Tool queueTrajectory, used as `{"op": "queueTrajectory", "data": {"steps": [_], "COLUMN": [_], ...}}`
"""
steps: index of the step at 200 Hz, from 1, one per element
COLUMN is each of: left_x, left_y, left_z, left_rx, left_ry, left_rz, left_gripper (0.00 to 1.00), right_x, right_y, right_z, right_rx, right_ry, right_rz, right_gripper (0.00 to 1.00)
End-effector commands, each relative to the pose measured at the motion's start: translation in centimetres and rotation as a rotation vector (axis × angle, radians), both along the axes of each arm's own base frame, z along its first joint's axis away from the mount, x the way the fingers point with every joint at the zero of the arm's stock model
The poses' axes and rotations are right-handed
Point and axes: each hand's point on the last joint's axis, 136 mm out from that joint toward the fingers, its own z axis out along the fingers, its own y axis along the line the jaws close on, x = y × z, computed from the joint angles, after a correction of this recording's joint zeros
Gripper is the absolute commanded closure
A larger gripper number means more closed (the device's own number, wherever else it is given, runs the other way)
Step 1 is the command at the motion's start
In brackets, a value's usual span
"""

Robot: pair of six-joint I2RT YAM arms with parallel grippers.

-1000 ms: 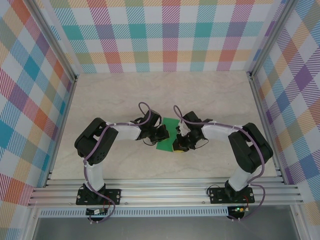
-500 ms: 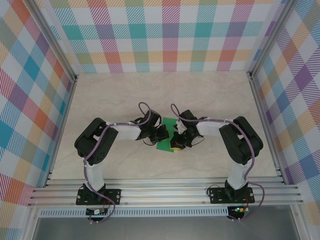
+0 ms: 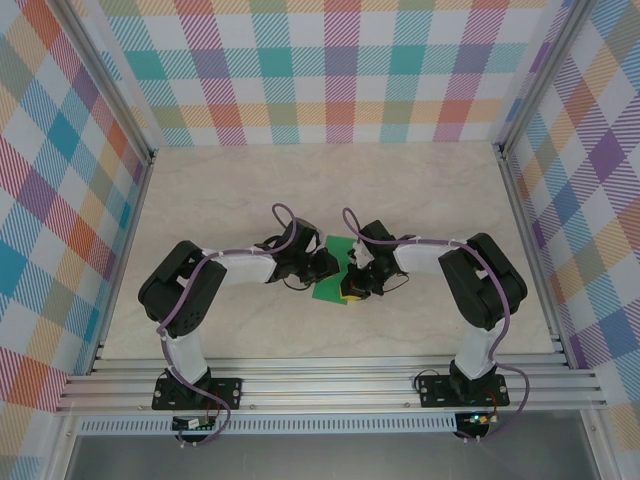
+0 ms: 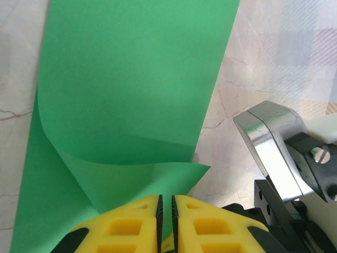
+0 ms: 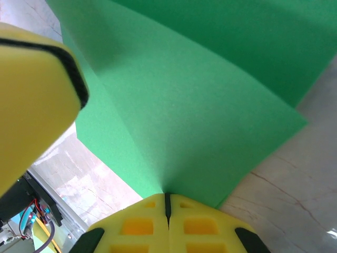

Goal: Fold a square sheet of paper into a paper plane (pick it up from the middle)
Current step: Fold the triangle a second time at the center of the table.

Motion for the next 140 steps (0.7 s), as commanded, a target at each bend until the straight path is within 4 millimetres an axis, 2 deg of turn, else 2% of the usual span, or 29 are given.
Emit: {"op": "queueTrajectory", "data": {"steps": [1, 25, 73, 110, 140], "left_x": [-0.6, -0.7, -0.8, -0.3, 0.8], "left_y": [-0.7, -0.9, 1.0, 1.9, 3.1], "left_z": [0.3, -0.7, -3.9, -4.9, -4.4], "left_rx": [-0.041, -0.04, 0.093, 0.126, 0.138], "left_ry": [0.011, 0.036, 0.068, 0.06, 0.039], "left_rz": [-0.016, -0.016, 0.026, 0.051, 0.077], "left_gripper": [0.87, 0.97, 1.0, 1.0, 1.0], "right_x": [-1.7, -1.7, -1.9, -2.3, -2.6], "right_y": [-1.7, -1.8, -2.1, -2.6, -3.0], "right_z": [-2.5, -2.5, -3.1, -3.3, -3.6], "right_rx": [-0.103, -0.106, -0.127, -0.145, -0.164], "right_ry": [0.056, 0.055, 0.066, 0.071, 0.074], "right_rz": [-0.006, -0.006, -0.007, -0.004, -0.002], "right_gripper": [0.97, 0.97, 0.98, 0.98, 0.99]}}
